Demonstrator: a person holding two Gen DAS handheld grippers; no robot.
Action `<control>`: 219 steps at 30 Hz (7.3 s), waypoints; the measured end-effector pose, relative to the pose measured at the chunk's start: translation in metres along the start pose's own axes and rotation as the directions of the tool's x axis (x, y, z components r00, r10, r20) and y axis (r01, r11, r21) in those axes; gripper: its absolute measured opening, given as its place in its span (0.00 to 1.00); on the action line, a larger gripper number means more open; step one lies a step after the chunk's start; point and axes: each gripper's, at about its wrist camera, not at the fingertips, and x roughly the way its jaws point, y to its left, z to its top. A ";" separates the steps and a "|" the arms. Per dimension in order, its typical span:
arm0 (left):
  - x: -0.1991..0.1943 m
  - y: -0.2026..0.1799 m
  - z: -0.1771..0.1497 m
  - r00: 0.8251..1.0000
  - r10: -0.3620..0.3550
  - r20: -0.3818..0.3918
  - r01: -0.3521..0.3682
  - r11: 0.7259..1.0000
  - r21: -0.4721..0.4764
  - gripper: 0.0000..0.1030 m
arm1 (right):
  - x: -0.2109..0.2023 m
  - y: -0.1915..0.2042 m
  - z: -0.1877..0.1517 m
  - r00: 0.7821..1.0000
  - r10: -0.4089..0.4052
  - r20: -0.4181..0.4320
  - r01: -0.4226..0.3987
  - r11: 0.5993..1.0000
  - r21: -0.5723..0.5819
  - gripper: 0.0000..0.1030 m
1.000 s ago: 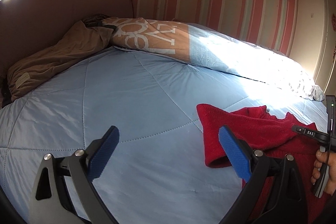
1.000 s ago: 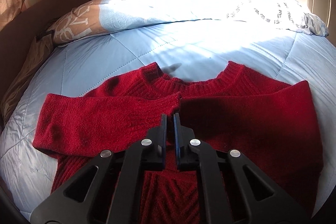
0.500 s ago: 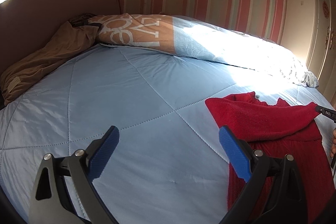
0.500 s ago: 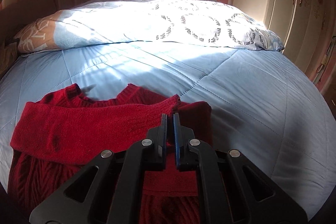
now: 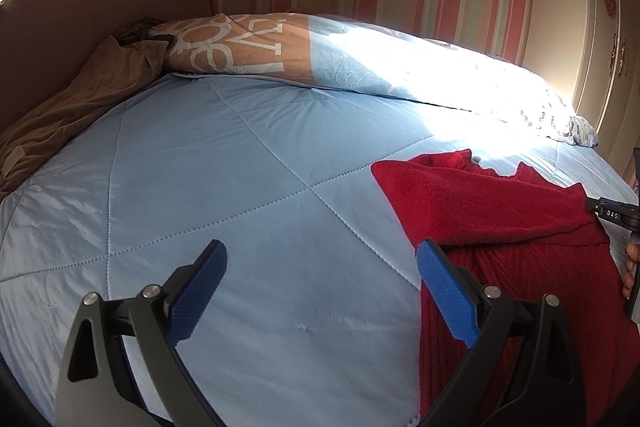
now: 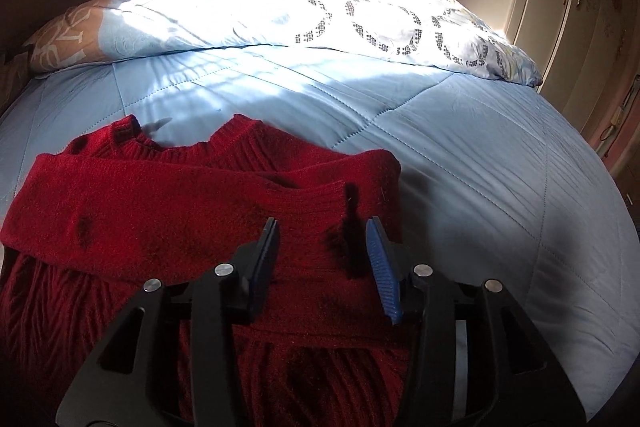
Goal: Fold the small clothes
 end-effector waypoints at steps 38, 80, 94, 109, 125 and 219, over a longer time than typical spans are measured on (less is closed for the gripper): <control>-0.232 -0.054 -0.150 0.996 0.061 0.069 -0.063 0.998 0.017 0.94 | -0.271 -0.091 -0.247 0.987 0.159 0.015 -0.159 0.978 0.131 0.52; -0.168 -0.046 -0.203 0.983 -0.066 -0.172 0.064 0.998 -0.020 0.81 | -0.262 -0.073 -0.231 0.959 0.283 0.031 -0.283 0.940 0.189 0.08; -0.165 -0.076 -0.203 0.979 -0.058 -0.193 0.072 0.995 0.068 0.14 | -0.259 -0.071 -0.236 0.964 0.265 0.012 -0.262 0.948 0.178 0.08; -0.176 -0.075 -0.161 0.990 -0.055 -0.132 0.060 0.998 0.034 0.09 | -0.250 -0.090 -0.235 0.962 0.270 0.039 -0.273 0.942 0.196 0.08; -0.128 -0.090 -0.027 0.999 -0.036 0.015 0.036 0.999 -0.012 0.09 | -0.209 -0.104 -0.113 0.924 0.327 0.196 -0.362 0.915 0.180 0.08; 0.039 -0.123 0.041 1.000 0.016 -0.022 -0.013 0.989 0.147 0.94 | 0.092 -0.042 0.062 0.948 0.137 -0.288 -0.160 0.986 -0.055 0.54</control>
